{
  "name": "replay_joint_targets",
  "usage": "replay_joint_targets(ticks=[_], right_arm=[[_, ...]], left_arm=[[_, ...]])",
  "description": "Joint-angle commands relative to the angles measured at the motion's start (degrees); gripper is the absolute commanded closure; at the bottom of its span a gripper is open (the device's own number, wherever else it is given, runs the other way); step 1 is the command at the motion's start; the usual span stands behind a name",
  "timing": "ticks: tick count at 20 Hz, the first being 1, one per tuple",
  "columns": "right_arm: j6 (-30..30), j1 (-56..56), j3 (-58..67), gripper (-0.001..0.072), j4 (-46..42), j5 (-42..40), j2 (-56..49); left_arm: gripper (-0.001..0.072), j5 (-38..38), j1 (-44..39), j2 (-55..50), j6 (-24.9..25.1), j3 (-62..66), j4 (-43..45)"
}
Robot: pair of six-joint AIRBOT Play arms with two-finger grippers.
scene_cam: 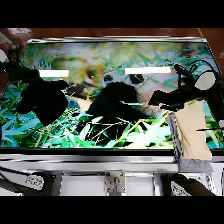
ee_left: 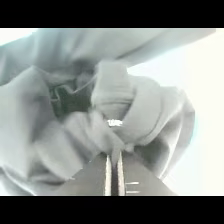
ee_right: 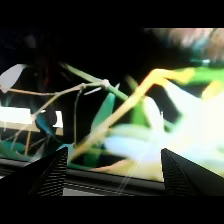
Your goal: Fold the shirts.
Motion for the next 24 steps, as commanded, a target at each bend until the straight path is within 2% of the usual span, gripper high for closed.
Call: replay_joint_targets(ticks=[1, 5, 8, 11, 14, 17, 20, 21, 22, 23, 24], right_arm=[[-0.7, 0.0, 0.0, 0.0018, 0.2, 1.5, 0.0], [-4.3, 0.0, 0.0, 0.0018, 0.2, 8.7, 0.0], [-7.6, 0.0, 0.0, 0.0018, -0.1, 15.3, 0.0], [-9.0, 0.0, 0.0, 0.0018, -0.1, 19.3, 0.0], [-10.2, 0.0, 0.0, 0.0018, -0.2, 20.3, 0.0], [-10.4, 0.0, 0.0, 0.0018, -2.0, 20.2, 0.0], [-10.4, 0.0, 0.0, 0.0018, -3.0, 19.9, 0.0], [-10.3, 0.0, 0.0, 0.0018, -3.0, 19.8, 0.0], [-10.3, 0.0, 0.0, 0.0018, -3.0, 19.8, 0.0], [-10.4, 0.0, 0.0, 0.0018, -3.0, 19.8, 0.0], [-10.4, 0.0, 0.0, 0.0018, -3.0, 19.5, 0.0]], left_arm=[[0.0665, 0.7, -6.4, 14.6, 0.0, 2.6, -5.0], [0.0664, 1.0, -17.5, 29.1, -4.0, 2.6, -5.2], [0.0664, 1.1, -27.7, 32.0, -8.9, 2.6, -5.2], [0.0664, 2.2, -37.6, 29.1, -10.5, 0.5, -5.1], [0.0664, 7.8, -46.6, 23.4, -11.4, -6.6, -5.1], [0.0664, 12.1, -53.8, 14.8, -16.1, -13.0, -5.2], [0.0646, 13.0, -58.8, 6.0, -16.4, -13.9, -8.3], [0.0435, 12.5, -59.2, 4.4, -15.5, -13.9, -10.5], [0.0158, 11.5, -58.8, 3.8, -15.3, -13.9, -11.1], [0.0032, 9.8, -57.3, 4.3, -15.3, -13.9, -10.8], [0.0030, 7.4, -54.9, 5.1, -15.3, -13.7, -10.7]])
